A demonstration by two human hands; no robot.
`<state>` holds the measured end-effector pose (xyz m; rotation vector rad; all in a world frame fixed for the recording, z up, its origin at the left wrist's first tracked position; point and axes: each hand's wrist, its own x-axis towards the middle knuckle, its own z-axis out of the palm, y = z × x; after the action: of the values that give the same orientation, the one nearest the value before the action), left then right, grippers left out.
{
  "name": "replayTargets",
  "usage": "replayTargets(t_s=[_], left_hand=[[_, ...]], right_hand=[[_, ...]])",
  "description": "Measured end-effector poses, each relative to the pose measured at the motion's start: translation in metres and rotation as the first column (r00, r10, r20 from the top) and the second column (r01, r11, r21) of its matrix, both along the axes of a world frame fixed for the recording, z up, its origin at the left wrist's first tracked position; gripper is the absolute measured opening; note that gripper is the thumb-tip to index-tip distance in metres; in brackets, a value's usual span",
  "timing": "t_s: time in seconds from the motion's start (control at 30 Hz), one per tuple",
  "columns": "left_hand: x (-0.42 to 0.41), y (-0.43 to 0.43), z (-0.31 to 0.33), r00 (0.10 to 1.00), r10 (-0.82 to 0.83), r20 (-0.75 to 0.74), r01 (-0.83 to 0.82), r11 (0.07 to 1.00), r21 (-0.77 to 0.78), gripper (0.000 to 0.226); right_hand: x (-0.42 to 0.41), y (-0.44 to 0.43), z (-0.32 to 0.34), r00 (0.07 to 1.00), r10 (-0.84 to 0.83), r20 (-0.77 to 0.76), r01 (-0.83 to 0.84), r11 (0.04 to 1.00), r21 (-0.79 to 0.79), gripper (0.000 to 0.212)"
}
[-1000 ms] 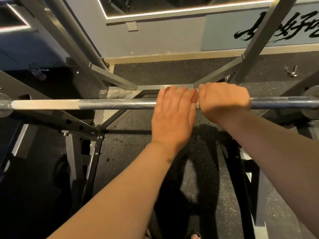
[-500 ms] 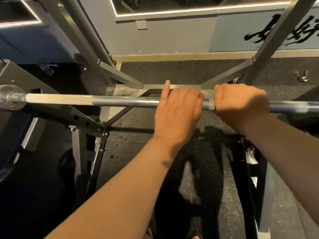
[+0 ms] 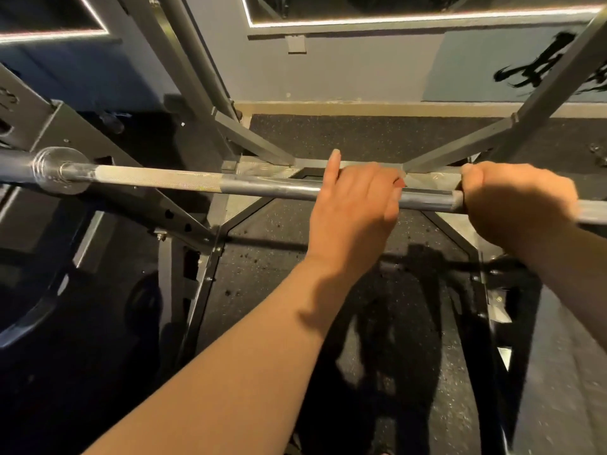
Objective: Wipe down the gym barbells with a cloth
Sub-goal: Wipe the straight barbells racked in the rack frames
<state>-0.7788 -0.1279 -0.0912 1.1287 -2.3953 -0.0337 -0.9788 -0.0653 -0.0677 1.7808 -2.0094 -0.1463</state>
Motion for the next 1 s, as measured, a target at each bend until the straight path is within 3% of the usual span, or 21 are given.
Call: replayTargets(t_s=[0.07,0.17,0.23,0.3,0.37,0.43,0.53,0.6,0.67,0.77,0.9,0.97,1.0], left_hand=[[0.034,-0.013,0.0,0.99,0.122,-0.065,-0.12,0.992,0.03,0.027],[0.072,-0.03,0.001,0.947,0.294,-0.133,-0.287,0.955,0.069,0.036],[0.064,-0.029,0.002,0.917,0.364,-0.161,-0.352,0.931,0.098,0.029],[0.048,-0.023,0.002,0.894,0.407,-0.185,-0.394,0.913,0.108,0.021],[0.038,-0.021,-0.002,0.917,0.346,-0.199,-0.336,0.938,0.082,0.018],[0.045,-0.026,-0.004,0.949,0.259,-0.179,-0.254,0.966,0.055,0.02],[0.069,-0.032,0.0,0.986,0.111,-0.122,-0.105,0.993,0.051,0.022],[0.088,-0.035,0.003,0.989,0.07,-0.131,-0.064,0.997,0.053,0.021],[0.11,-0.044,0.004,0.981,0.103,-0.166,-0.097,0.994,0.041,0.018],[0.131,-0.056,0.003,0.949,0.256,-0.182,-0.251,0.967,0.05,0.025],[0.101,-0.048,0.006,0.822,0.48,-0.305,-0.443,0.877,0.188,0.023],[0.075,-0.037,0.003,0.862,0.414,-0.292,-0.394,0.91,0.125,0.021],[0.07,-0.033,-0.002,0.917,0.294,-0.27,-0.292,0.955,0.047,0.021]], right_hand=[[0.002,0.002,-0.001,0.997,-0.004,0.078,0.004,1.0,-0.01,0.034],[0.006,-0.002,0.002,0.986,-0.051,0.158,0.037,0.995,0.095,0.024],[0.005,-0.007,0.012,0.927,-0.202,0.315,0.13,0.963,0.236,0.024],[0.012,-0.011,0.018,0.874,-0.265,0.406,0.164,0.95,0.267,0.036],[0.043,-0.019,0.022,0.936,-0.026,0.351,-0.019,0.992,0.123,0.032],[0.089,-0.036,0.021,0.941,0.181,0.287,-0.204,0.977,0.052,0.031],[0.132,-0.072,0.02,0.899,0.093,0.429,-0.172,0.974,0.15,0.032],[0.135,-0.08,0.015,0.903,-0.025,0.428,-0.069,0.977,0.201,0.046],[0.132,-0.081,0.01,0.888,-0.066,0.455,-0.008,0.987,0.159,0.058],[0.141,-0.077,0.018,0.879,-0.089,0.468,-0.004,0.981,0.195,0.051],[0.144,-0.08,0.014,0.83,-0.205,0.519,0.102,0.97,0.22,0.049],[0.142,-0.081,0.013,0.835,-0.203,0.511,0.114,0.973,0.199,0.046],[0.141,-0.081,0.01,0.842,-0.175,0.51,0.108,0.982,0.158,0.043]])
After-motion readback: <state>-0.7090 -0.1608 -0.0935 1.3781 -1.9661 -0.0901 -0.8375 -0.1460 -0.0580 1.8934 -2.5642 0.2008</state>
